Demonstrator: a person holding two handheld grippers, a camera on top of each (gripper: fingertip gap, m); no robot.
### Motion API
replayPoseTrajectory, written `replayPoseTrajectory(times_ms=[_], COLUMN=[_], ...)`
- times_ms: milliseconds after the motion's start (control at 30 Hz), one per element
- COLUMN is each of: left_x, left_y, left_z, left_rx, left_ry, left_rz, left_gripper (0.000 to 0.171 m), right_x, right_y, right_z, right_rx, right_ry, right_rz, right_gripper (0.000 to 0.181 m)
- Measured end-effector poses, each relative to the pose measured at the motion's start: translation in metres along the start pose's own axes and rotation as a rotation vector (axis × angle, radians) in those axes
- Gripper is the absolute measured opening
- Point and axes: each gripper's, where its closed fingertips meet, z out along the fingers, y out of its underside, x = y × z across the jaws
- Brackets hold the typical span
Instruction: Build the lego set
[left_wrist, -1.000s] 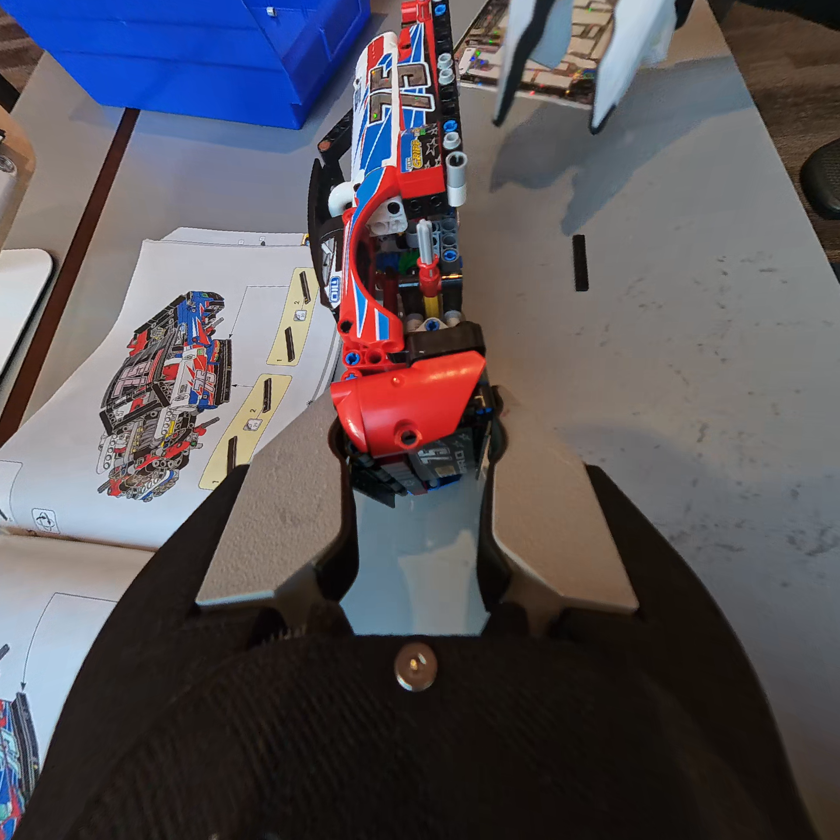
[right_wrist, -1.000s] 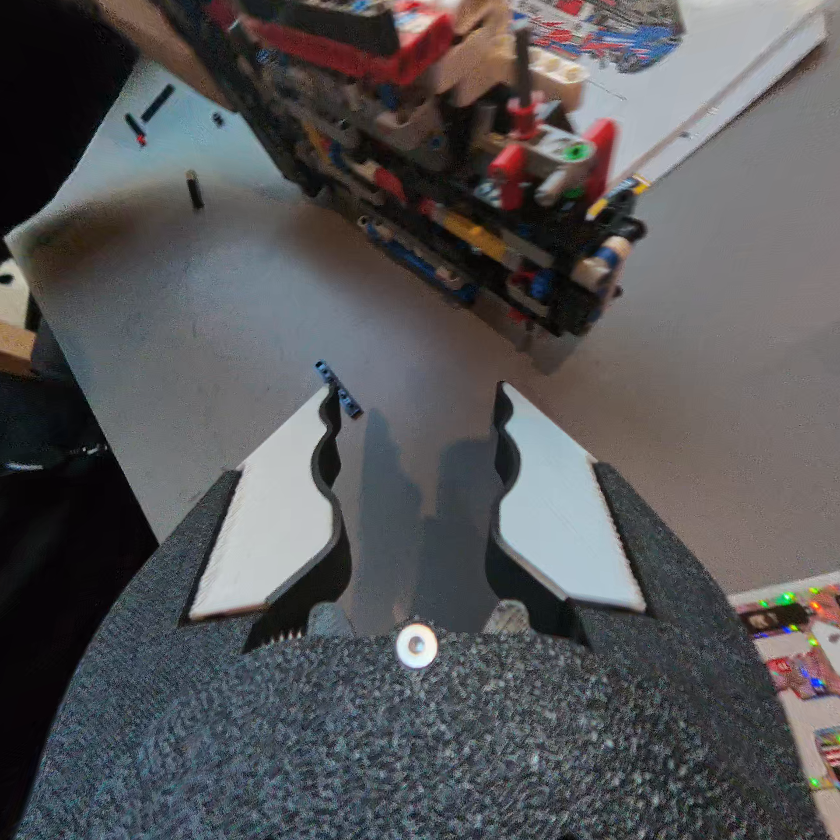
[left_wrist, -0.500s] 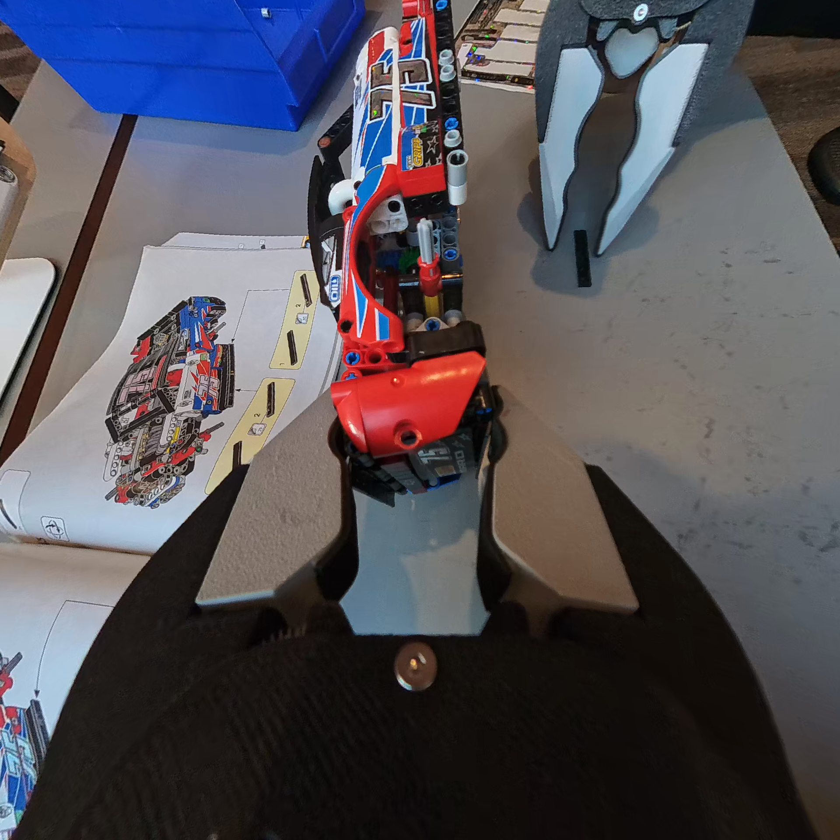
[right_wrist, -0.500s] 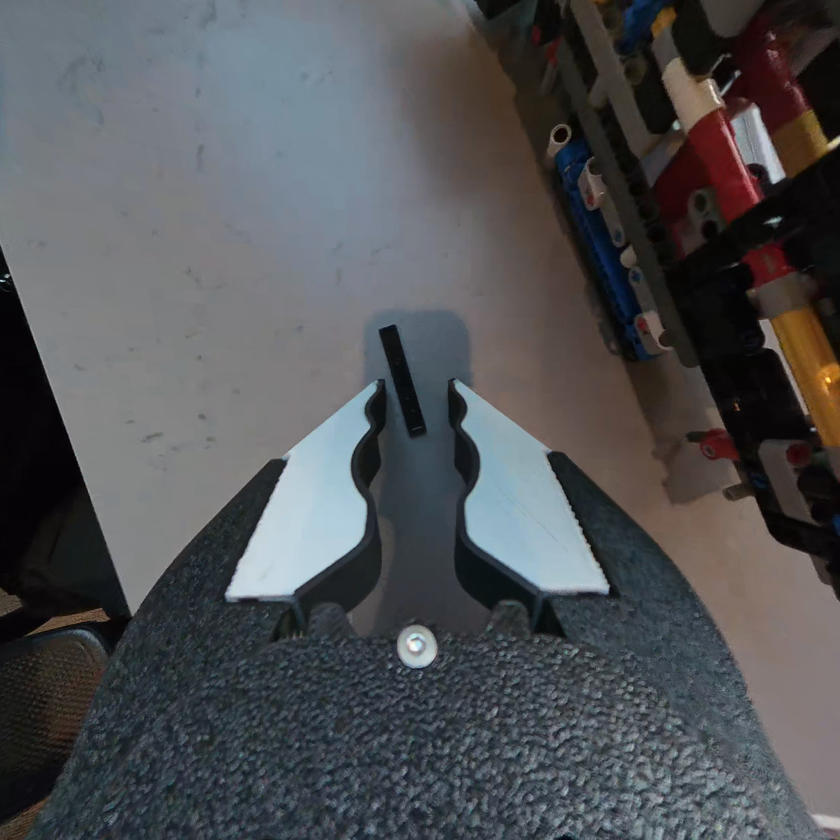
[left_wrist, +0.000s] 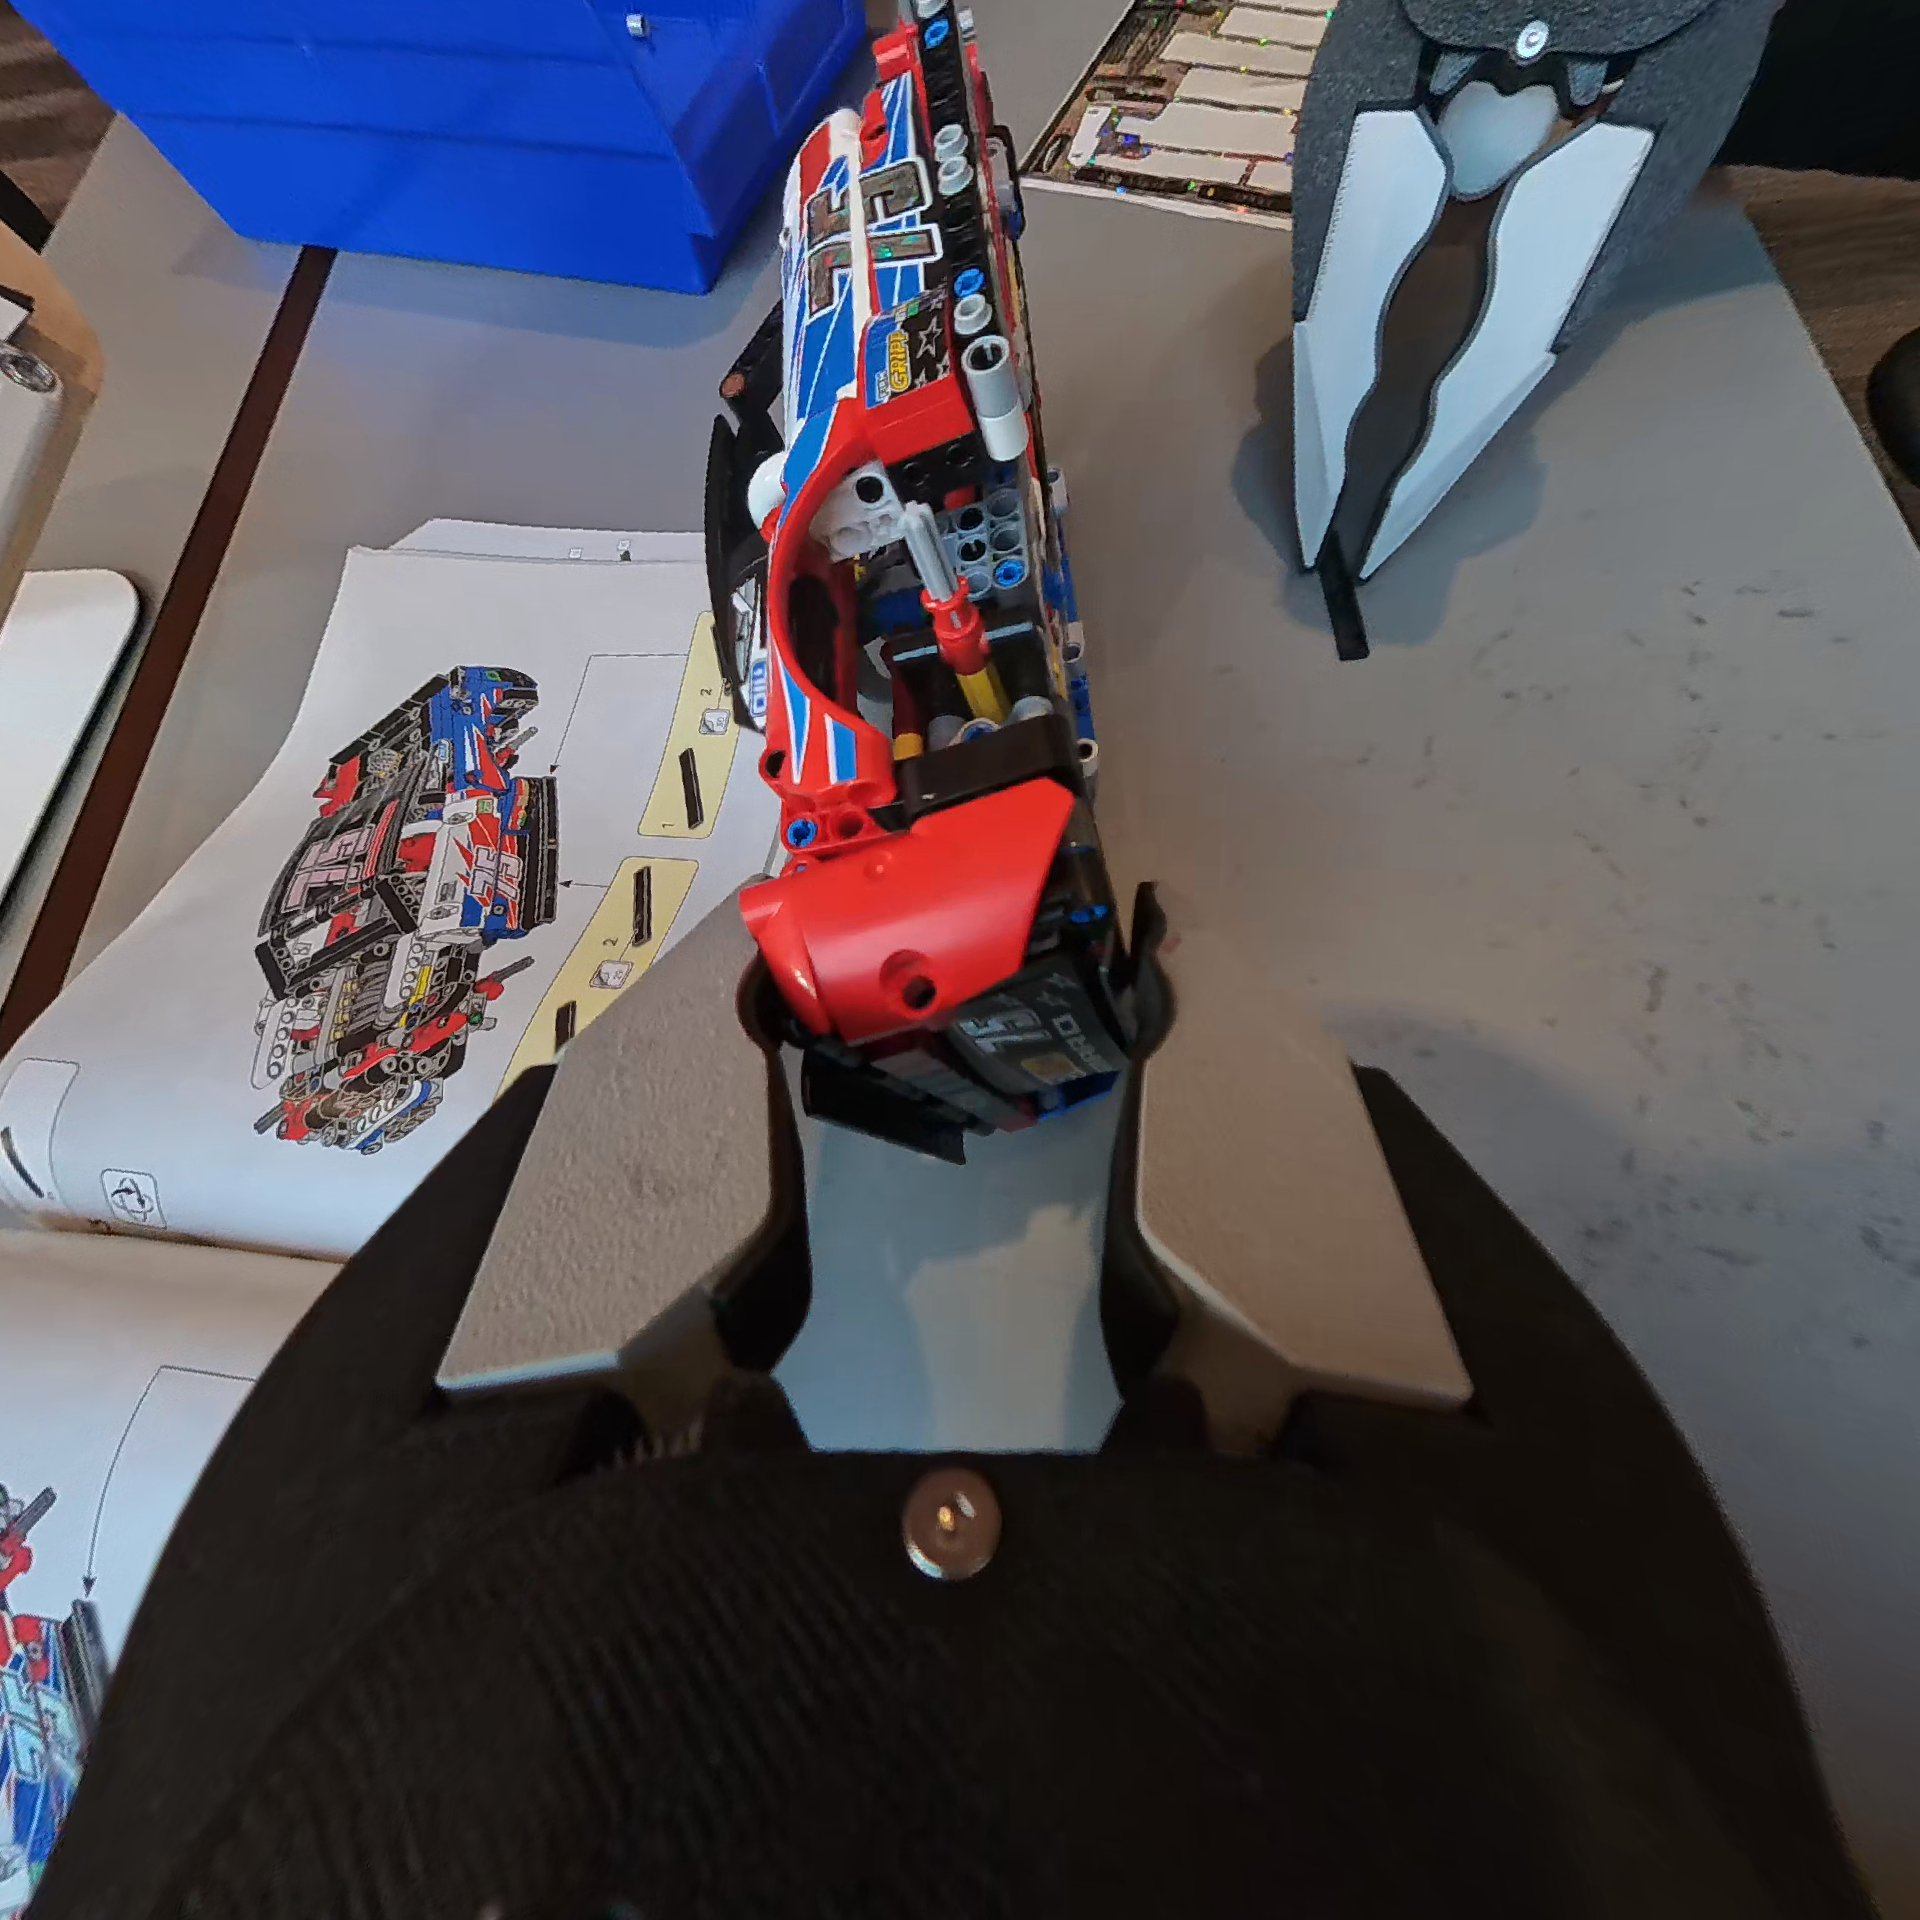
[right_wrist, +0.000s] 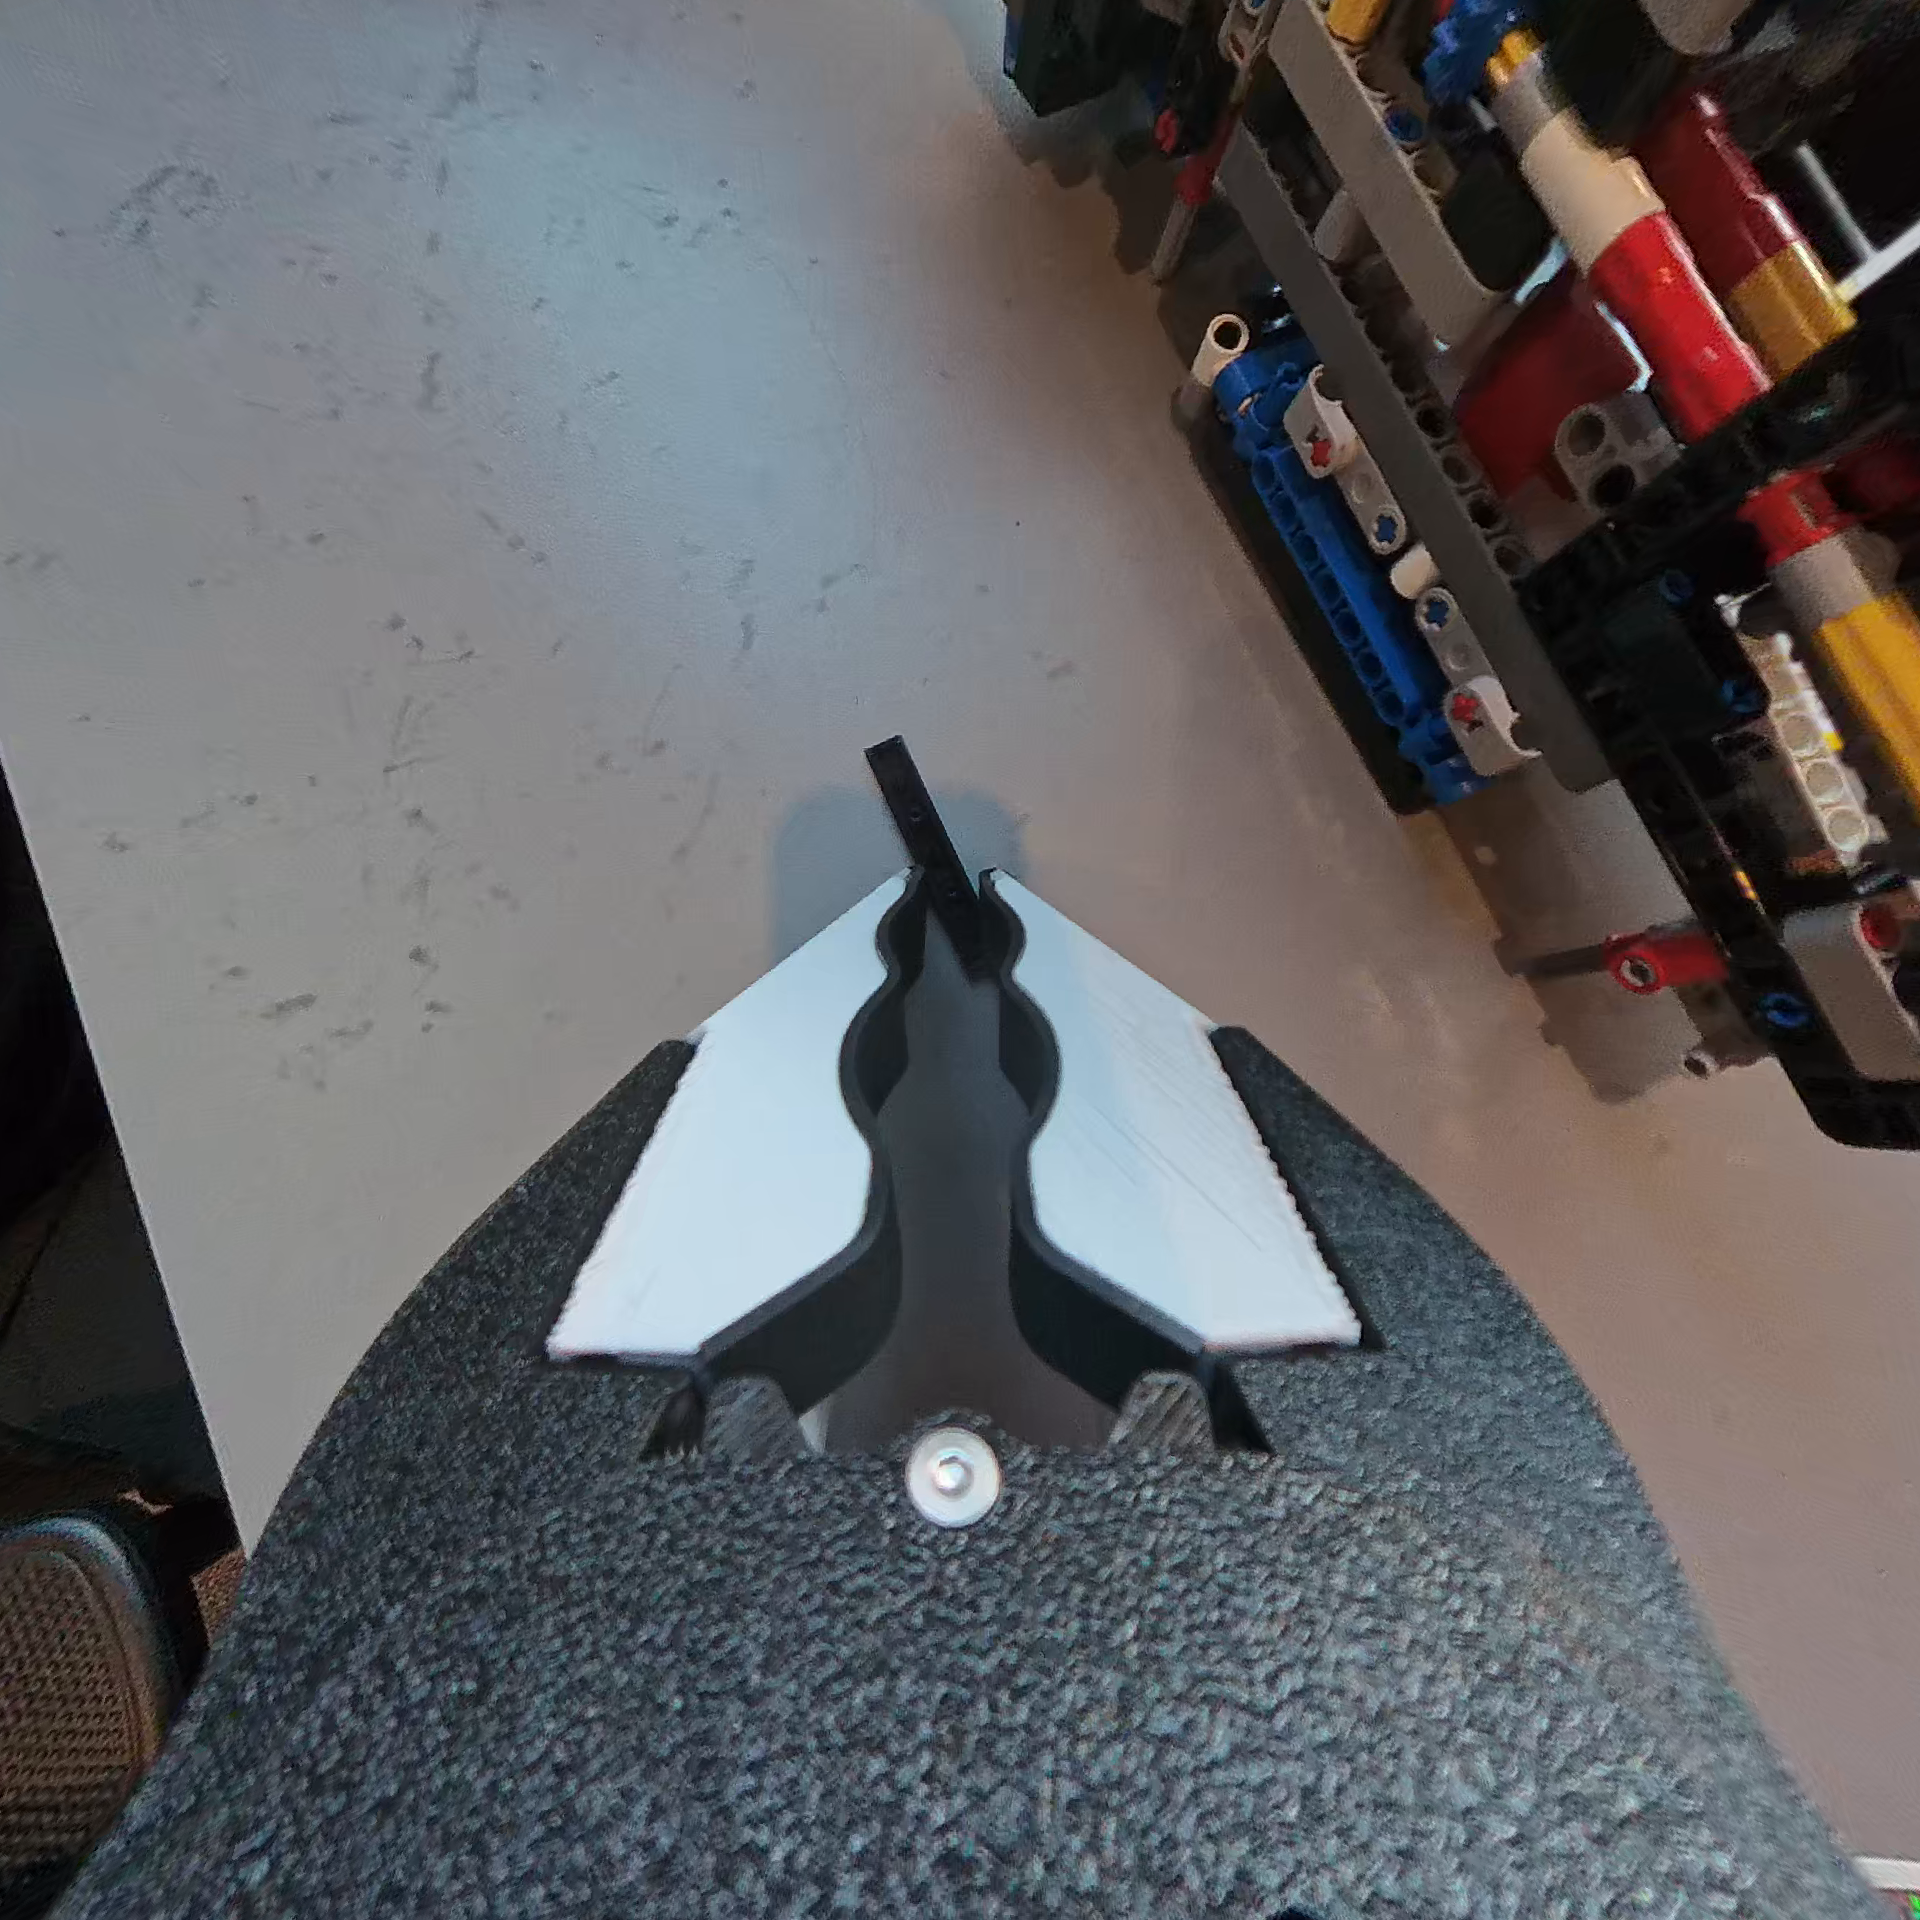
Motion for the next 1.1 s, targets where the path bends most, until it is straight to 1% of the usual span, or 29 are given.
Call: replayPoseTrajectory(times_ms=[67, 133, 167, 233, 400, 533, 600, 667, 767, 800, 833, 867, 900, 933, 1033, 1100], left_x=[0.001, 0.002, 0.0, -0.002, -0.006, -0.006, -0.005, -0.005, -0.003, -0.003, -0.003, -0.004, -0.004, -0.003, -0.003, -0.003], left_y=[0.0, 0.0, 0.001, 0.002, 0.001, 0.001, 0.002, 0.002, 0.002, 0.002, 0.002, 0.002, 0.002, 0.002, 0.003, 0.002], left_z=[0.0, -0.001, 0.0, 0.0, 0.001, 0.002, 0.001, 0.001, 0.001, 0.001, 0.001, 0.001, 0.001, 0.001, 0.001, 0.0], left_rx=[-0.004, -0.009, -0.014, -0.009, 0.014, 0.018, 0.018, 0.014, 0.011, 0.01, 0.007, 0.01, 0.01, 0.008, 0.006, 0.02], left_ry=[-0.006, 0.002, 0.008, 0.026, 0.058, 0.043, 0.028, 0.017, 0.007, 0.007, 0.009, 0.011, 0.014, 0.015, 0.02, 0.037], left_rz=[0.006, -0.011, -0.031, -0.061, -0.099, -0.078, -0.069, -0.066, -0.042, -0.045, -0.052, -0.056, -0.054, -0.046, -0.032, -0.047], left_gripper=[0.063, 0.063, 0.063, 0.064, 0.064, 0.065, 0.065, 0.065, 0.065, 0.065, 0.065, 0.065, 0.066, 0.066, 0.066, 0.065], right_x=[0.001, 0.004, 0.008, 0.011, 0.005, 0.005, 0.007, 0.017, 0.052, 0.06, 0.062, 0.055, 0.043, 0.03, 0.011, 0.005], right_y=[-0.005, -0.008, -0.008, -0.008, -0.002, 0.005, 0.004, -0.004, -0.017, -0.021, -0.025, -0.028, -0.029, -0.028, -0.009, 0.0], right_z=[-0.006, -0.015, -0.019, -0.025, -0.02, -0.008, -0.01, -0.023, -0.054, -0.064, -0.071, -0.074, -0.072, -0.066, -0.037, -0.018], right_rx=[0.054, 0.108, 0.124, 0.138, 0.08, 0.024, 0.032, 0.106, 0.254, 0.307, 0.348, 0.369, 0.359, 0.321, 0.125, 0.04], right_ry=[-0.005, -0.018, -0.014, -0.012, 0.004, 0.022, 0.03, 0.058, 0.173, 0.183, 0.155, 0.095, 0.024, -0.017, 0.005, -0.022], right_rz=[0.021, 0.074, 0.099, 0.117, 0.069, 0.044, 0.034, 0.07, 0.152, 0.186, 0.215, 0.225, 0.208, 0.165, 0.026, 0.034], right_gripper=[0.01, 0.017, 0.02, 0.021, 0.021, 0.026, 0.028, 0.028, 0.029, 0.03, 0.03, 0.03, 0.028, 0.024, 0.025, 0.035])
